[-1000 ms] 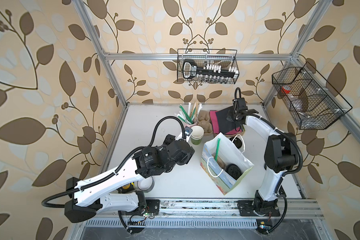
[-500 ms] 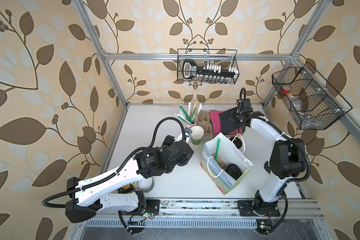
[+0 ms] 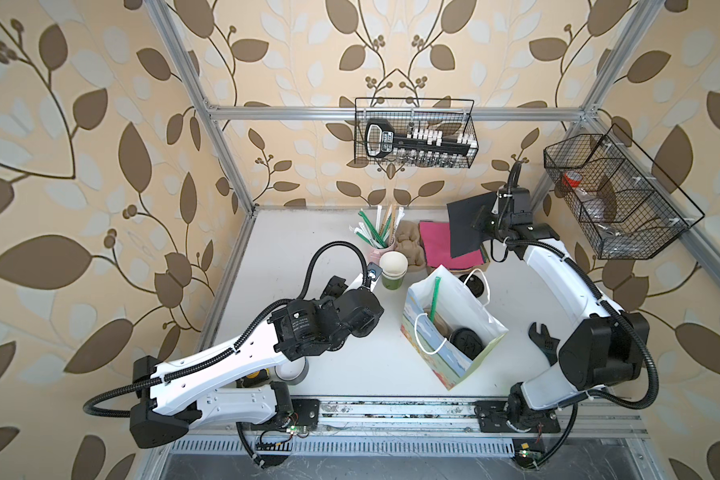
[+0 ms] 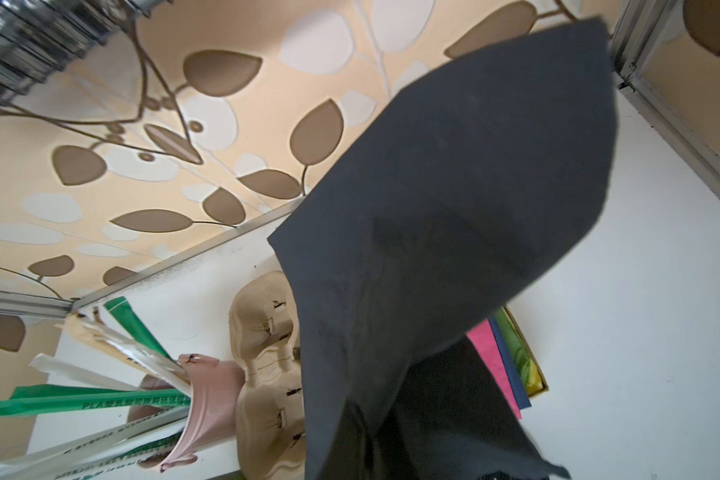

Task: Pack the takeout coffee
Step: 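Lift the dark grey napkin off the tray with the right gripper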

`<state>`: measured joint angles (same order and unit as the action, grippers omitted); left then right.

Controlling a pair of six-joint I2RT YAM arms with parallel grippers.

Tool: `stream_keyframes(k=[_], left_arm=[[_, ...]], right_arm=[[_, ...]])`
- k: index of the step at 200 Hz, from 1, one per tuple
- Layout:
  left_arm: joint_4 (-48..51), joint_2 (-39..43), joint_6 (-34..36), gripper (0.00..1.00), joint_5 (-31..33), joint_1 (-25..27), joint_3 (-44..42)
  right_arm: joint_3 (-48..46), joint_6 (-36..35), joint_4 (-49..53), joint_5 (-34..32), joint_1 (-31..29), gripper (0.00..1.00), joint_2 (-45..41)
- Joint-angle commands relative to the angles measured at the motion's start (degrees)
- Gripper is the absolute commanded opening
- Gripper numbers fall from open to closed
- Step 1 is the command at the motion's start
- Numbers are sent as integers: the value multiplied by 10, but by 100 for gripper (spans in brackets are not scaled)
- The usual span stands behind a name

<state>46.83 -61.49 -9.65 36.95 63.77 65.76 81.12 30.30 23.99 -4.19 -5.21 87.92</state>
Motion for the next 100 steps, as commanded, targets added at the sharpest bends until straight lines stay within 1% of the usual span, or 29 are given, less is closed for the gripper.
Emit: stream_keyframes(k=[1,47,70,81,100], left_arm=[[-18,19,12,91,29,-3,-8],[-48,27,25,91,28,-10,-30],[-74,35,27,91,28,-14,-48],[-86,37,26,91,29,-17,-56],[-98,42,21,91,35,-26,-63]], right_arm=[[-17,7,0,19,3,0,-66],[-29,8,15,89,12,0,-189],[-29,9,39,112,13,0,-248],[-40,16,33,135,13,0,-288],[-67,30,3,194,13,0,-357]])
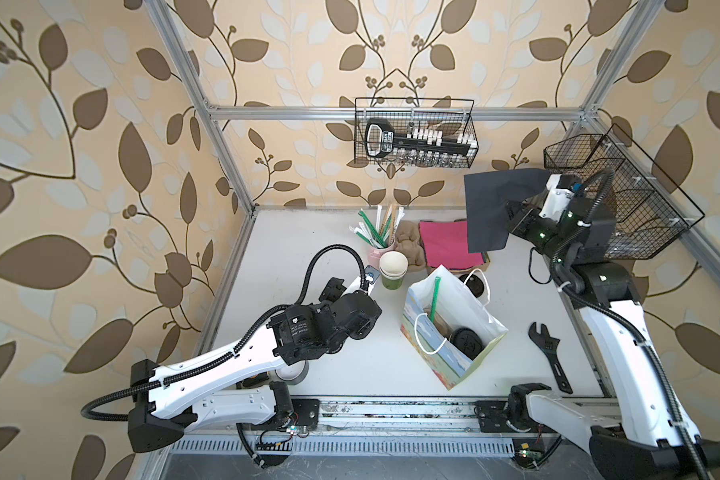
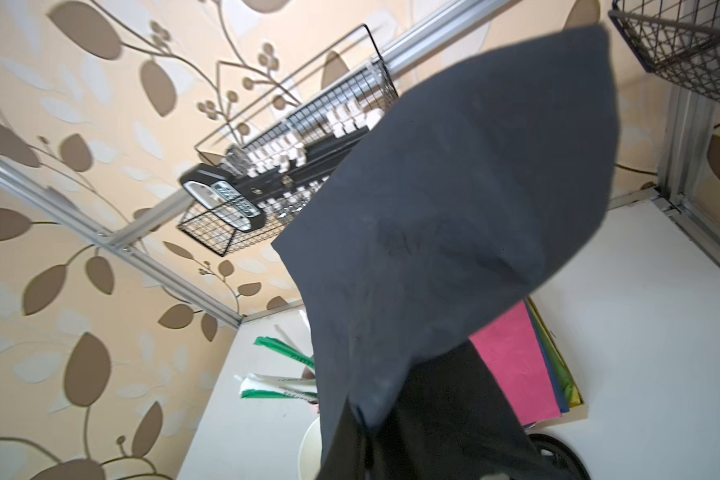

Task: Pack the takeout coffee
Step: 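Lift the dark grey napkin off the tray with the right gripper, then lower the napkin into the white bag with the right gripper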

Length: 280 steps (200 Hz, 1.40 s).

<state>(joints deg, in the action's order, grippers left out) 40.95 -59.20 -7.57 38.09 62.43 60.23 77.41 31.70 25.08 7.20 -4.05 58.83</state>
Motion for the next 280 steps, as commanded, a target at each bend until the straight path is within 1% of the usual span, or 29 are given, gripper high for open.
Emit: stream_keyframes(k=[1,22,37,44,49,71,90,102,112,152,174,197,208,216,236,242,244,249,251,259,267,280], left_arm=[[-39,19,-1,91,24,-12,-7],[-46,32,-5,91,33,-17,-14],[-46,45,-15,91,41,-18,-22],[-48,51,-20,91,43,-19,-26],[-48,56,-23,91,44,-19,-29],[-44,68,-34,91,53,-20,-31],[-44,76,-42,91,48,-24,-34],[-42,78,-45,91,44,-25,-33],[-41,81,-46,91,42,-26,-34],[-40,87,-47,91,36,-26,-38],[-39,86,-50,91,34,-26,-38],[-38,83,-50,91,35,-26,-38],[-37,82,-50,91,36,-26,-38],[-37,81,-50,91,37,-26,-37],[-37,82,-49,91,40,-26,-38],[-37,82,-50,91,40,-26,-38],[-37,82,-49,91,40,-26,-38],[-36,82,-50,91,40,-26,-38],[-37,82,-49,91,40,-26,-38],[-37,82,-49,91,39,-26,-39],[-38,82,-47,91,38,-26,-40],[-38,81,-47,91,37,-26,-40]], right_arm=[[-31,16,-9,82,1,0,-71],[-44,11,-22,147,1,0,-145],[-56,5,-33,205,0,0,-189],[-59,3,-44,244,0,0,-209],[-79,2,-51,265,-1,0,-224],[-113,2,-60,344,-7,0,-269],[-140,-14,-45,341,-26,0,-298],[-149,-29,-25,321,-30,0,-312],[-160,-39,-17,317,-29,0,-320],[-201,-61,-1,295,-32,0,-329],[-211,-67,-10,280,-52,0,-322],[-217,-105,13,206,-107,0,-305],[-224,-120,20,148,-162,0,-297],[-227,-135,28,92,-210,0,-292],[-237,-173,48,-109,-353,0,-269],[-237,-178,55,-168,-396,0,-256],[-237,-178,55,-177,-404,0,-254],[-237,-177,59,-234,-445,0,-241],[-237,-177,59,-243,-449,0,-239],[-239,-176,57,-307,-499,0,-226],[-242,-177,53,-354,-532,0,-217],[-241,-174,56,-392,-555,0,-199]])
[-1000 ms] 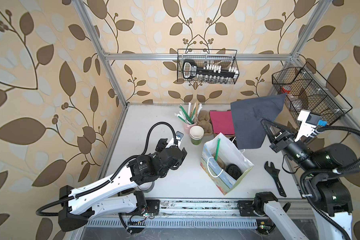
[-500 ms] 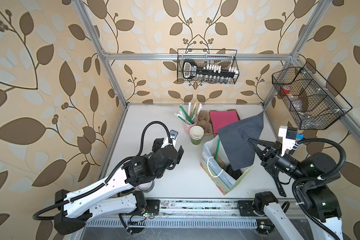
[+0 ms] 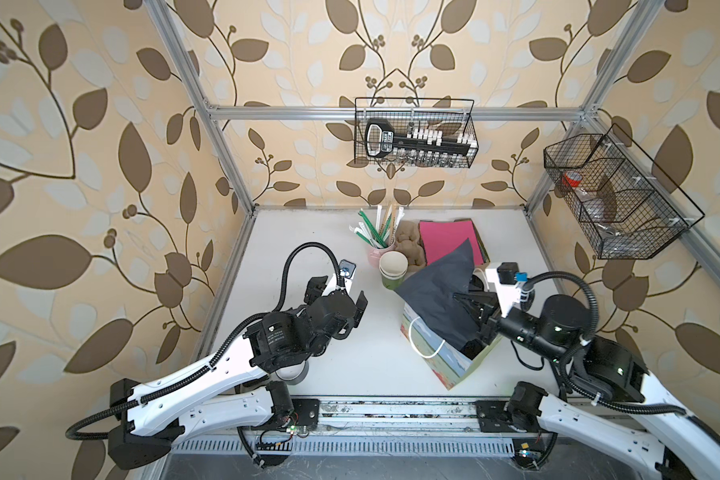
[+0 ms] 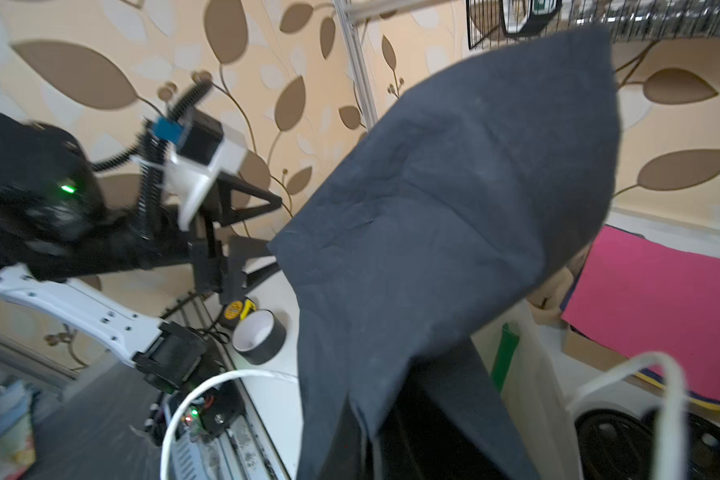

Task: Pack the takeout coffee
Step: 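Lower the napkin into the white bag with the right gripper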

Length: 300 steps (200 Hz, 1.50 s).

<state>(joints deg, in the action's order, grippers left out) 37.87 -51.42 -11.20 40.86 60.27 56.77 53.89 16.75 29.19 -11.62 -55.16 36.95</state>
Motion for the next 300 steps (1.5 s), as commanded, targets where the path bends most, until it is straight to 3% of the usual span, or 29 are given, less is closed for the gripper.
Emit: stream_keyframes(k=[1,66,131,143,165,196,233,252,278,300], left_arm=[[-7,3,-10,91,8,-4,-5],[-7,4,-10,91,-4,-4,-5],[-7,1,-9,91,-10,-4,-3],[-7,-1,-9,91,-11,-4,-3],[-6,-6,-10,91,-16,-4,-1],[-6,-5,-10,91,-15,-4,-3],[-8,-6,-10,91,-15,-4,-3],[-10,-7,-10,91,-15,-4,-4],[-7,-9,-9,91,-14,-4,-4],[-7,-2,-9,92,-9,-4,-7]], right_arm=[[-5,-24,15,-205,-44,0,21],[-31,55,89,-241,-44,0,45],[-33,114,152,-176,-50,0,55],[-11,128,173,-173,-51,3,67],[37,143,214,-186,-64,29,88],[88,156,223,-182,-78,50,90],[147,143,248,-204,-79,55,119],[153,112,210,-207,-72,58,124],[153,74,190,-132,2,57,177],[131,79,179,-116,41,51,200]])
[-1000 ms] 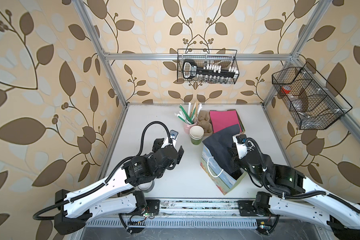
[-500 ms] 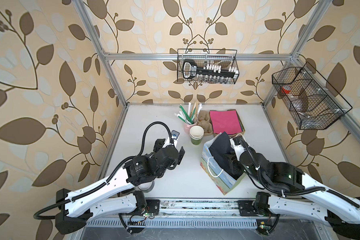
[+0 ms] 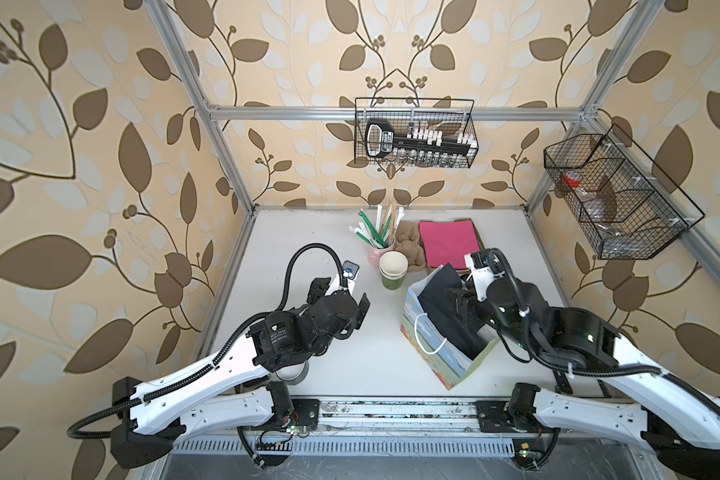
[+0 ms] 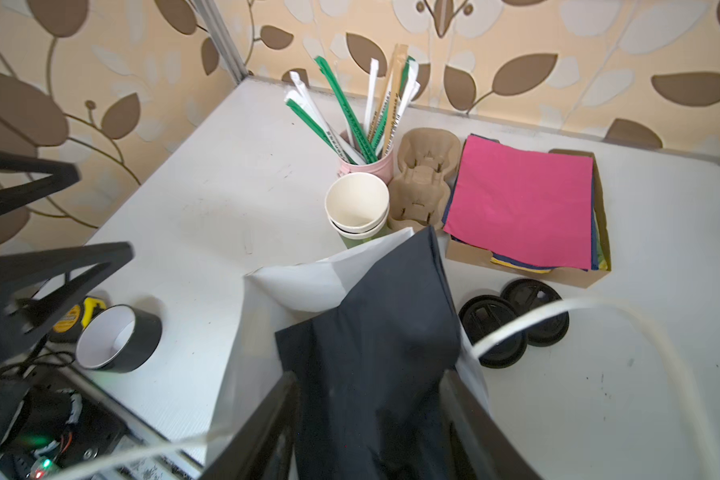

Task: Pack the takeout coffee
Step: 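Lower the napkin into the white bag with the right gripper, then release the napkin and raise the right gripper out of the bag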

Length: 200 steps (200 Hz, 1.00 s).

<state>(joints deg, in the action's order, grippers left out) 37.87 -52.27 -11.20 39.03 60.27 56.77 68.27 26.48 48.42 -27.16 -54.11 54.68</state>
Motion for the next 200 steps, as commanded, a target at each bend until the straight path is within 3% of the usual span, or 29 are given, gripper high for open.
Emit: stream_keyframes(k=[1,35,82,108,130,147,200], left_arm=[[-7,7,-10,91,10,-4,-7],[-9,5,-9,92,8,-4,-7],[-9,2,-7,92,1,-4,-7],[-9,0,-7,92,-3,-4,-7],[-9,-3,-8,92,-6,-4,-7],[-7,-2,-12,93,-8,-4,-7],[-17,2,-25,99,6,-6,-13]], right_arm=[[-15,-18,-15,40,32,51,23],[-43,-3,-15,34,68,45,46],[-46,21,-16,76,14,42,55],[11,28,24,88,14,43,42],[96,22,100,20,18,56,53],[141,17,139,4,30,64,64],[216,-32,109,-12,73,86,47]])
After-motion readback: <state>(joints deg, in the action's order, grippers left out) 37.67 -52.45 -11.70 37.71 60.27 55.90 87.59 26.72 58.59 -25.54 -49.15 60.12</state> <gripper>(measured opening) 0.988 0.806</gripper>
